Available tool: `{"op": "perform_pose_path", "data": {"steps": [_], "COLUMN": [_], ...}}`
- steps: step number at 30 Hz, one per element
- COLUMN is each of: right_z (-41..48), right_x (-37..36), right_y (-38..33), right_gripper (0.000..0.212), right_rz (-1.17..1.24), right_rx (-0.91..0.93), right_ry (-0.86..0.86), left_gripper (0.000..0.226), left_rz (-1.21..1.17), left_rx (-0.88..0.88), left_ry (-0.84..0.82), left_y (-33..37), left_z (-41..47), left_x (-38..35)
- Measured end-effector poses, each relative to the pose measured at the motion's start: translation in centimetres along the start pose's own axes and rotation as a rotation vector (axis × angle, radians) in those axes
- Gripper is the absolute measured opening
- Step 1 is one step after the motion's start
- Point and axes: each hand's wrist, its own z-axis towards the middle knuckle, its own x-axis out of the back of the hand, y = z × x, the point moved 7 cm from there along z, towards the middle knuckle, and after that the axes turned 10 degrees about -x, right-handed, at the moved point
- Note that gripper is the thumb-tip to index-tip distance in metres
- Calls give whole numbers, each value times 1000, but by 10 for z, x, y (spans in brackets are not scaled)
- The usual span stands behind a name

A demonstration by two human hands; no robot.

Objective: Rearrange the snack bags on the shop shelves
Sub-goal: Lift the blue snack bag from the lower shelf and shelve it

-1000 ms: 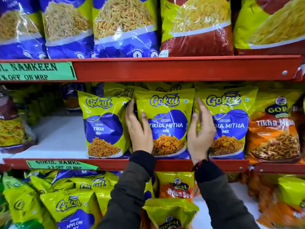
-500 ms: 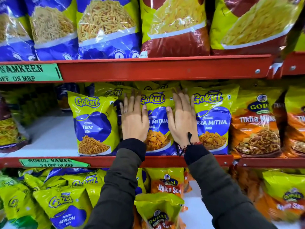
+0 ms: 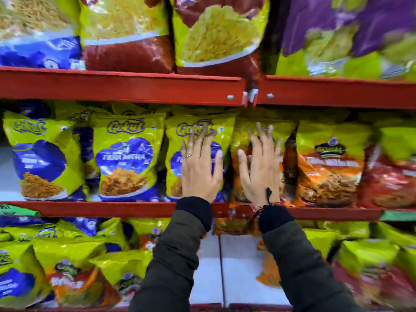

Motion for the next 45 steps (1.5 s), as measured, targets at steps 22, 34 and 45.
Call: {"op": "perform_pose_path", "data": {"steps": [22, 34, 45], "right_z": [44, 84, 52], "right_x": [82, 22, 87], "right_y": [314, 375, 313], "right_gripper": [27, 80, 57], "right_rz": [650, 725, 509], "right_rx": [-922, -959, -1038], "right_ry": [-166, -46, -65], "left_gripper": [58, 61, 52], "left_rz": [-902, -588, -595], "left_rx": [835, 803, 754], "left_ry": [-43, -77, -42], "left_y": [152, 137, 145], "left_z": [28, 57, 38], "left_x": [-223, -236, -191]}}
